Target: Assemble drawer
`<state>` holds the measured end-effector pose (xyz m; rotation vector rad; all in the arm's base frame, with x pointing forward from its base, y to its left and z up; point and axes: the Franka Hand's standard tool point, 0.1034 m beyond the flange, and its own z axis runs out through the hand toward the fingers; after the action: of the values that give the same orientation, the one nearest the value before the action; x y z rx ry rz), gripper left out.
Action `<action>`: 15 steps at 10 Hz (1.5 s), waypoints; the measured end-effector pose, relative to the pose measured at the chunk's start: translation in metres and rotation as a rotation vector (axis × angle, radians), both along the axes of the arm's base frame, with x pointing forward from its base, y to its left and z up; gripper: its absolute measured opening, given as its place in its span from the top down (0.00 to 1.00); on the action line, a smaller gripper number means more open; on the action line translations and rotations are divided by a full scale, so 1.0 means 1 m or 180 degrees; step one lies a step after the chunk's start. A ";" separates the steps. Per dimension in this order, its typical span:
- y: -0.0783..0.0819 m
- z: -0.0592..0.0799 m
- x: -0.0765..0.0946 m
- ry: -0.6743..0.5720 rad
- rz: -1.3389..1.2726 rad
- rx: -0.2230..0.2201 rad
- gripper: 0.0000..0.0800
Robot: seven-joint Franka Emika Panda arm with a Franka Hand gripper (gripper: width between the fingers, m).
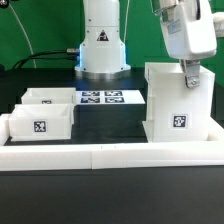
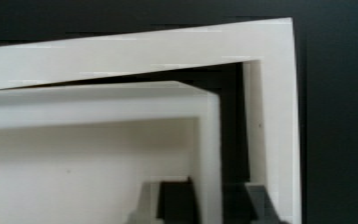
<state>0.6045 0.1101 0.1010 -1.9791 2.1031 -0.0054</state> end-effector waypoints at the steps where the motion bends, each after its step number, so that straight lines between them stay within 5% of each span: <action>1: 0.003 0.001 0.005 0.0020 0.0050 0.0010 0.95; 6: 0.004 0.000 0.032 0.0015 0.0068 0.0019 0.94; 12: 0.003 -0.001 0.038 0.0041 0.0118 0.0023 0.94; 13: 0.003 -0.001 0.038 0.0041 0.0128 0.0022 0.86; 15: 0.004 0.001 0.040 0.0006 0.0150 0.0014 0.46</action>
Offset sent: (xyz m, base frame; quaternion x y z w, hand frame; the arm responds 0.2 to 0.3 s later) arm 0.0300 0.0086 -0.0104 0.0087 0.0204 -0.0159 0.9996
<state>0.6444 0.1136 0.1019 -2.0263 2.0554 0.0098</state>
